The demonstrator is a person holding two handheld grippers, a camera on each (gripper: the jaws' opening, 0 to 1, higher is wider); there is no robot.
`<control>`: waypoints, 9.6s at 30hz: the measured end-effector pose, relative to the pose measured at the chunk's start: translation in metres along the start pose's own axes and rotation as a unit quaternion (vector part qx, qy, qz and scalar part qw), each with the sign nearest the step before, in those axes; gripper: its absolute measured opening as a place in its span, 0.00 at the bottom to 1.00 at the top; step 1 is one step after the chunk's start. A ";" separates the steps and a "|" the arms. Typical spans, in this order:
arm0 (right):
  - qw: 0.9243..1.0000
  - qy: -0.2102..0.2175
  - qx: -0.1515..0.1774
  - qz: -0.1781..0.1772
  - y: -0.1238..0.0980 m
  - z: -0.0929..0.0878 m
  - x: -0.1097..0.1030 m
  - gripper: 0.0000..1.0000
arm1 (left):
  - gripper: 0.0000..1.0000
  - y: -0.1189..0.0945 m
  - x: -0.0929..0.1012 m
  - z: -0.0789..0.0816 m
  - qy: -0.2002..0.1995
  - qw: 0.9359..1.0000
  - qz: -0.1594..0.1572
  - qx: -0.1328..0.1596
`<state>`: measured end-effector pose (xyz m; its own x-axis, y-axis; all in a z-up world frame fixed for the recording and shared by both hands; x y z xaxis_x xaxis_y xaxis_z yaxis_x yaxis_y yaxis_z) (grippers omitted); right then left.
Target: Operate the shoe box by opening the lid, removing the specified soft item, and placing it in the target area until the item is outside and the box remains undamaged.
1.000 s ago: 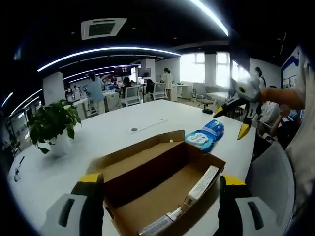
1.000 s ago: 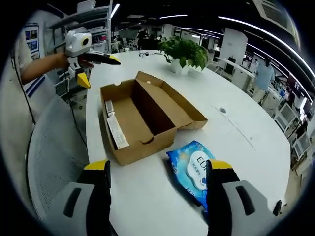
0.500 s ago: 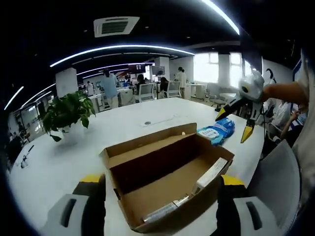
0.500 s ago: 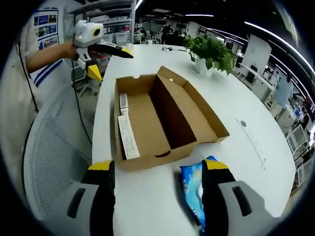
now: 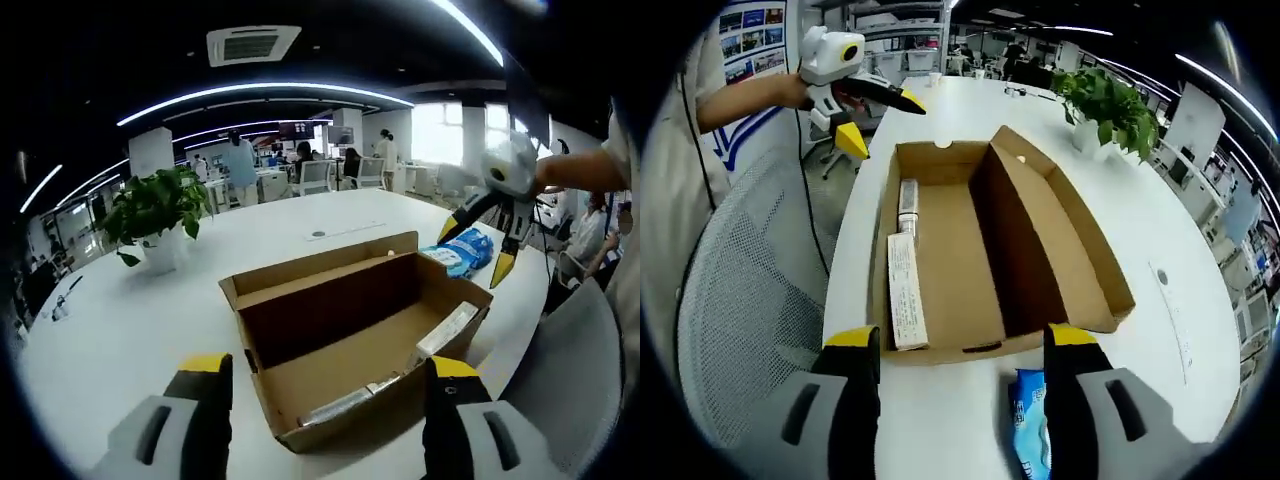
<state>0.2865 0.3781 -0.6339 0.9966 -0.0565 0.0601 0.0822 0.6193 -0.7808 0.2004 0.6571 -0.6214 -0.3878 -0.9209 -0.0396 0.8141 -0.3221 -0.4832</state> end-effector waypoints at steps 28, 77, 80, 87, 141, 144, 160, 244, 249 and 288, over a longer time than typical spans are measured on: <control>0.993 -0.017 -0.058 0.103 0.048 0.000 -0.008 0.43 | 0.23 0.009 -0.024 -0.042 -0.147 0.983 0.095 -0.046; 0.997 -0.015 -0.051 0.057 0.040 0.018 -0.025 0.15 | 0.03 0.009 -0.026 -0.042 -0.162 0.972 0.149 -0.080; 0.997 -0.018 -0.047 0.051 0.036 0.021 -0.024 0.15 | 0.03 0.009 -0.026 -0.042 -0.161 0.972 0.149 -0.081; 0.999 -0.023 -0.036 0.026 0.022 0.032 -0.019 0.15 | 0.03 0.009 -0.026 -0.042 -0.160 0.972 0.150 -0.082; 0.996 -0.056 -0.022 -0.066 -0.155 -0.008 0.064 0.15 | 0.03 0.011 -0.026 -0.040 -0.157 0.971 0.149 -0.098; 0.996 -0.052 -0.027 -0.072 -0.163 -0.018 0.071 0.15 | 0.03 0.011 -0.026 -0.040 -0.158 0.971 0.149 -0.100; 0.994 -0.017 -0.062 -0.093 -0.175 -0.075 0.108 0.15 | 0.03 0.012 -0.026 -0.039 -0.159 0.970 0.150 -0.104; 0.972 -0.041 -0.205 -0.105 -0.142 -0.238 0.180 0.27 | 0.22 0.021 -0.030 -0.022 -0.078 0.973 0.108 -0.190; 0.972 -0.023 -0.195 -0.127 -0.152 -0.235 0.172 0.37 | 0.25 0.023 -0.026 -0.011 -0.049 0.977 0.086 -0.188; 0.930 0.247 0.023 -0.270 -0.194 -0.200 0.018 0.91 | 0.36 0.093 0.007 -0.001 0.241 0.891 -0.253 -0.288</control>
<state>0.2871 0.1004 -0.6053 0.6855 -0.7156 0.1342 0.5824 0.4283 -0.6910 0.2733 0.6210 -0.6680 -0.8966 -0.4428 0.0064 0.1788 -0.3751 -0.9096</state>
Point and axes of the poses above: the point that each gripper's makers call its tool centre point, and the gripper's own axes: y roughly forward along the fingers, x roughly to its right, z roughly out of its top, the point moved 7 cm from there along -y, roughly backward along the fingers, and after that the axes turned 2 degrees about z, right-handed, at the moved point
